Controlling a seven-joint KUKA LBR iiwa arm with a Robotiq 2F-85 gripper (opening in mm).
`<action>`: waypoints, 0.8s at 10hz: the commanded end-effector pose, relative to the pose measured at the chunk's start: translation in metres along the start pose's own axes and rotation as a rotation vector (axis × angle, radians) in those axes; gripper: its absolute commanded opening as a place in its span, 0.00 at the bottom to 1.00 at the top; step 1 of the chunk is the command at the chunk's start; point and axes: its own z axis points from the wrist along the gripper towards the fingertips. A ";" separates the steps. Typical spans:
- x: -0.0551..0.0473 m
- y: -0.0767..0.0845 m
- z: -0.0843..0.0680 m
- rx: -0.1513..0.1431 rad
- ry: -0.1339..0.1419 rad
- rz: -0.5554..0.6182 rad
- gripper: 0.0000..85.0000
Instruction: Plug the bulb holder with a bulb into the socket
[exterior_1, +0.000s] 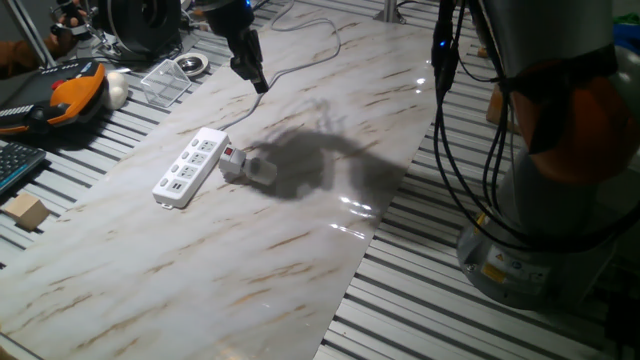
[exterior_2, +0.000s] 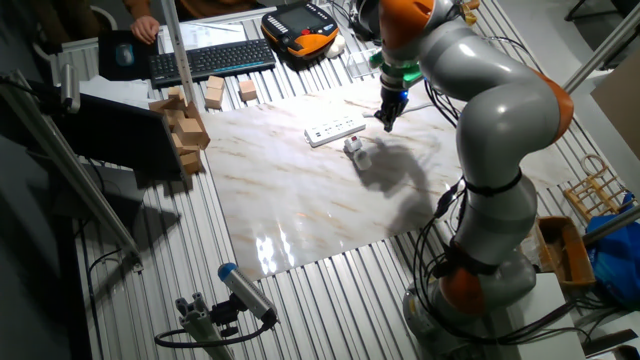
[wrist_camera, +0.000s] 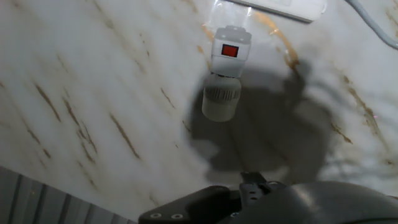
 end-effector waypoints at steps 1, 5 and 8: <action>0.000 0.000 0.000 0.000 0.000 -0.001 0.00; 0.000 0.000 0.000 -0.007 -0.028 0.089 0.00; 0.000 0.000 0.000 -0.037 -0.087 0.139 0.00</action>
